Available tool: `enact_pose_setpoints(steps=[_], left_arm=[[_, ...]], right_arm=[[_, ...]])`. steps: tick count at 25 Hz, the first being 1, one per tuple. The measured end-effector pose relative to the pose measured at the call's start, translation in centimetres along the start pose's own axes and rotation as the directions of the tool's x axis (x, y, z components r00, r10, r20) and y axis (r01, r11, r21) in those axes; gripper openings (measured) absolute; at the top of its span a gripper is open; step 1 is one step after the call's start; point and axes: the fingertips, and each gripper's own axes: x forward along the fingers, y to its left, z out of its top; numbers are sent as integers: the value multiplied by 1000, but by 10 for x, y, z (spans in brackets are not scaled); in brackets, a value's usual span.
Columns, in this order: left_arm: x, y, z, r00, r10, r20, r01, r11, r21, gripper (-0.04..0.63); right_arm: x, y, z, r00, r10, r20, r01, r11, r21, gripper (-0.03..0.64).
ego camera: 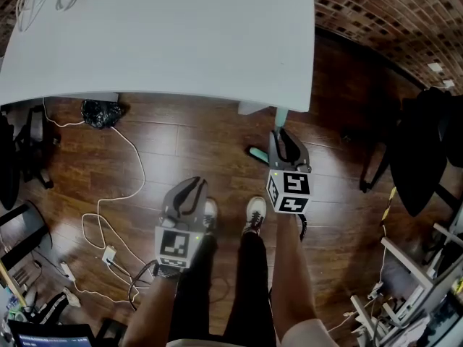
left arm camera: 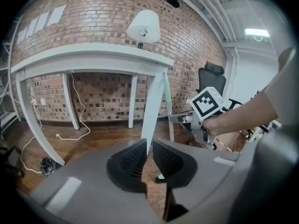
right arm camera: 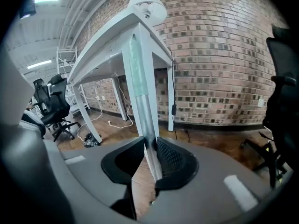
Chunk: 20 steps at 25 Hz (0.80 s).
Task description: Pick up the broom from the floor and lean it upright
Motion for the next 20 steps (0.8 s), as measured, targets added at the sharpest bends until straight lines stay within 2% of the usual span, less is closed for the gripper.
enact_pose_setpoints(steps=[20], left_arm=[[-3, -4, -6, 1000, -3, -7, 3, 1000, -1, 35]], right_arm=[[4, 10, 6, 1000, 7, 22, -6, 998, -62, 150]])
